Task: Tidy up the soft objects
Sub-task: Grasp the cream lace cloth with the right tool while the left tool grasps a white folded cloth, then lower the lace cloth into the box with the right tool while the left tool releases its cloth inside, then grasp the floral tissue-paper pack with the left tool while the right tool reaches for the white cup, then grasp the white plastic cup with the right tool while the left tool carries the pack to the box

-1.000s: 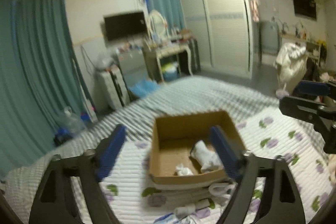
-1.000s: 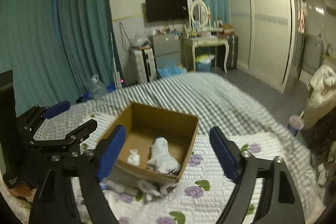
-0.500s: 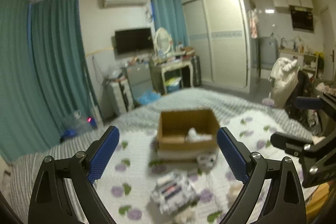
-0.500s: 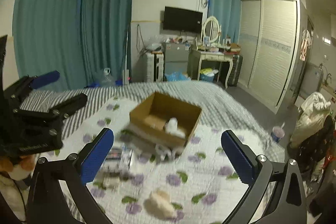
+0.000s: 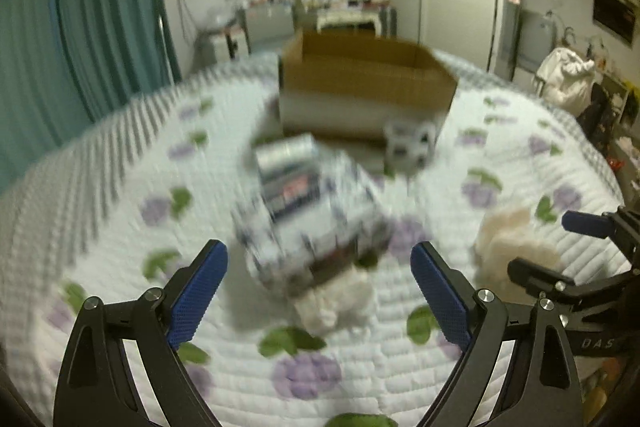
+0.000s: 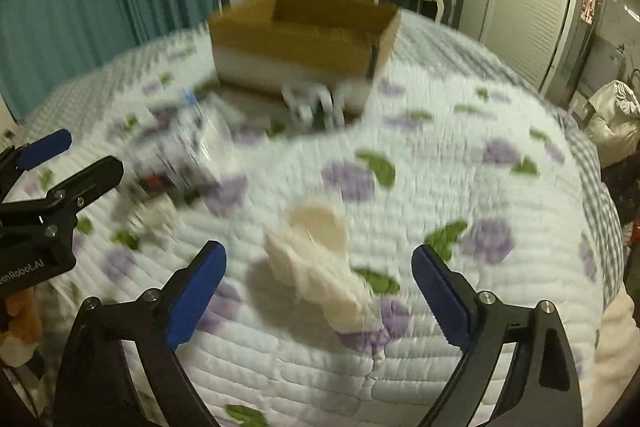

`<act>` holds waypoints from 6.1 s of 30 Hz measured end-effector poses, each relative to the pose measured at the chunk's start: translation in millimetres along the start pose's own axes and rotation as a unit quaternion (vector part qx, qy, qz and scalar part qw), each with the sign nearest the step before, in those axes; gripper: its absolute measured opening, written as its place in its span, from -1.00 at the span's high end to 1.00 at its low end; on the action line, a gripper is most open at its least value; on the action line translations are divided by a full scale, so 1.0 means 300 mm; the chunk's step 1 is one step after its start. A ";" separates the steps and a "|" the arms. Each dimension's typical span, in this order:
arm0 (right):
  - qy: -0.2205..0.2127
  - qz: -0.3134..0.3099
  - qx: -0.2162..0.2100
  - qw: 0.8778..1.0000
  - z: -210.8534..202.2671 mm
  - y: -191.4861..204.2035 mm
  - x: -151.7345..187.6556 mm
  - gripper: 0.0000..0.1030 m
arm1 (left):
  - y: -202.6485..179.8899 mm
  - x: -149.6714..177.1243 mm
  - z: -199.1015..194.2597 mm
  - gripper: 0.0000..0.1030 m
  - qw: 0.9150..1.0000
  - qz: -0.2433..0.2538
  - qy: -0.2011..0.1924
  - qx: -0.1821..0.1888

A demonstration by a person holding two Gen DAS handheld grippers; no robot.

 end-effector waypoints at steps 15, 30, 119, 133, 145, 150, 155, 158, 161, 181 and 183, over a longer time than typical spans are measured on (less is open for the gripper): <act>0.025 0.014 0.001 1.000 0.081 0.010 0.031 0.49 | 0.024 0.132 0.136 -0.19 0.995 -0.050 0.068 0.046; -0.016 0.021 -0.031 0.999 -0.028 0.025 0.003 0.57 | -0.003 0.081 0.035 0.00 0.996 -0.038 0.038 0.074; -0.116 -0.014 -0.001 0.993 -0.120 0.073 -0.343 -1.00 | 0.077 -0.192 0.070 -0.88 0.999 0.035 -0.008 0.030; -0.053 0.055 -0.022 0.997 0.159 0.008 -0.223 -1.00 | 0.085 -0.023 0.254 -0.91 0.999 0.006 0.022 0.047; -0.038 0.048 -0.023 0.998 0.160 0.070 -0.190 -1.00 | 0.048 0.029 0.276 -0.99 0.998 0.048 0.035 0.021; -0.037 0.047 -0.026 0.998 0.157 0.084 -0.180 -1.00 | 0.061 0.033 0.270 -0.73 0.998 0.047 0.024 0.013; -0.032 0.047 -0.025 0.998 0.163 0.081 -0.164 -1.00 | 0.099 0.012 0.217 0.05 0.999 0.031 0.000 0.038; -0.032 0.048 -0.028 0.998 0.161 0.078 -0.157 -1.00 | 0.115 0.001 0.171 0.21 0.999 0.028 -0.008 0.046; -0.035 0.045 -0.033 0.998 0.154 0.089 -0.161 -1.00 | 0.159 -0.019 0.121 0.24 0.998 0.000 -0.011 0.060; -0.011 -0.041 -0.073 0.996 0.484 0.371 -0.353 -0.46 | 0.419 -0.243 0.304 0.24 0.999 -0.035 -0.017 0.012; -0.006 -0.050 -0.065 0.997 0.535 0.379 -0.362 -0.33 | 0.425 -0.242 0.327 0.24 0.999 -0.042 -0.013 0.022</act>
Point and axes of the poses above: each gripper's, at about its wrist camera, not at the fingertips, and z roughly the way its jaws point, y to its left, x to its underside, the point moved 1 cm from there along z, roughly the way its jaws point, and after that the axes turned 8 degrees about -y, right-handed, at the moved point
